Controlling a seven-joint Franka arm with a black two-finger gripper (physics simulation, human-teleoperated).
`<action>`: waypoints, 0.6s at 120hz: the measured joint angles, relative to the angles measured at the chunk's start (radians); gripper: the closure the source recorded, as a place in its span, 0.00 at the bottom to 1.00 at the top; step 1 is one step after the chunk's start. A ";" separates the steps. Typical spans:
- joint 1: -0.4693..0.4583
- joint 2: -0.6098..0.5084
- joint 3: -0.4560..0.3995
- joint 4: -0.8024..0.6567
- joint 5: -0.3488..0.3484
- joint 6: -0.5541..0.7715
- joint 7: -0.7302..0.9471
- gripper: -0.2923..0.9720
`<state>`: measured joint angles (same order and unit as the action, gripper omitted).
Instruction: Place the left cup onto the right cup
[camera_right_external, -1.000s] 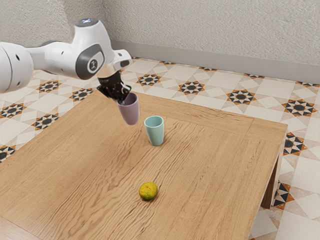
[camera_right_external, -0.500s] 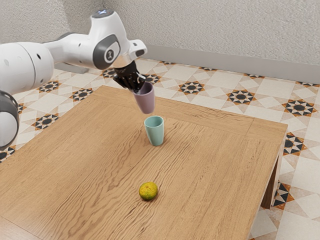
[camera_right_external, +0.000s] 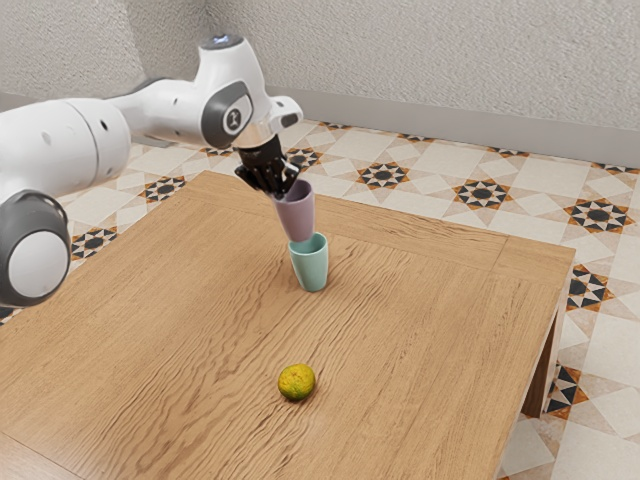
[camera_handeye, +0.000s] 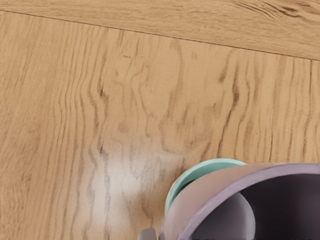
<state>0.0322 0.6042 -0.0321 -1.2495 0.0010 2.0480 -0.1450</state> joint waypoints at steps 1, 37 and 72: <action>0.000 0.001 0.000 0.001 0.000 0.000 0.000 0.85; -0.001 0.041 -0.006 0.025 -0.003 0.019 -0.005 0.85; 0.002 0.052 -0.021 0.019 -0.010 0.029 -0.015 0.85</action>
<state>0.0338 0.6561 -0.0527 -1.2303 -0.0088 2.0766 -0.1596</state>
